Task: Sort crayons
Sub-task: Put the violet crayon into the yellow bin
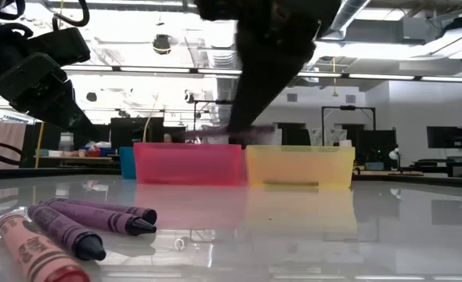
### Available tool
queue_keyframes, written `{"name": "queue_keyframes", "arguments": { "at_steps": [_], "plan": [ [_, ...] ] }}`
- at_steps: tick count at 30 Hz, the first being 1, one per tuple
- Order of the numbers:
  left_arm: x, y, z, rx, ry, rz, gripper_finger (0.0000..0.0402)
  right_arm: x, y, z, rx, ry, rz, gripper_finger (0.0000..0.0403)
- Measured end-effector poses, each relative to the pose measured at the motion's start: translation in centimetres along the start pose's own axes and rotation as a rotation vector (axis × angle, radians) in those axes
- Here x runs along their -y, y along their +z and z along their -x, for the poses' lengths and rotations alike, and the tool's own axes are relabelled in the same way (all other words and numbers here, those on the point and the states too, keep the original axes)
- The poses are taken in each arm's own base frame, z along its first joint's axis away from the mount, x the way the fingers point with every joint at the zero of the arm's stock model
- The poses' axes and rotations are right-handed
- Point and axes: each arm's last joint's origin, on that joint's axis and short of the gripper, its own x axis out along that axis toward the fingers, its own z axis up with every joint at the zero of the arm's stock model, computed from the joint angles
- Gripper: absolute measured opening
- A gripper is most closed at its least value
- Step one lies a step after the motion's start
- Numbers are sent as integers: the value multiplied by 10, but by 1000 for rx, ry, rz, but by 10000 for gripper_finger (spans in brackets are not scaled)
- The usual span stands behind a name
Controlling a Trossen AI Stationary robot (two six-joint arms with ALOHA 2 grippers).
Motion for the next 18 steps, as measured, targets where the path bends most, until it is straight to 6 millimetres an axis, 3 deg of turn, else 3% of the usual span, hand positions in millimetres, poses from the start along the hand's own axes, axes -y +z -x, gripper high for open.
{"name": "queue_keyframes", "arguments": {
  "at_steps": [13,18],
  "plan": [
    [-1,-1,0,-7,2,-7,94,97,-3,97,-176,-436,32,3],
    [-1,-1,0,-6,4,-13,94,133,-8,116,-266,-565,59,3]
  ]
}}
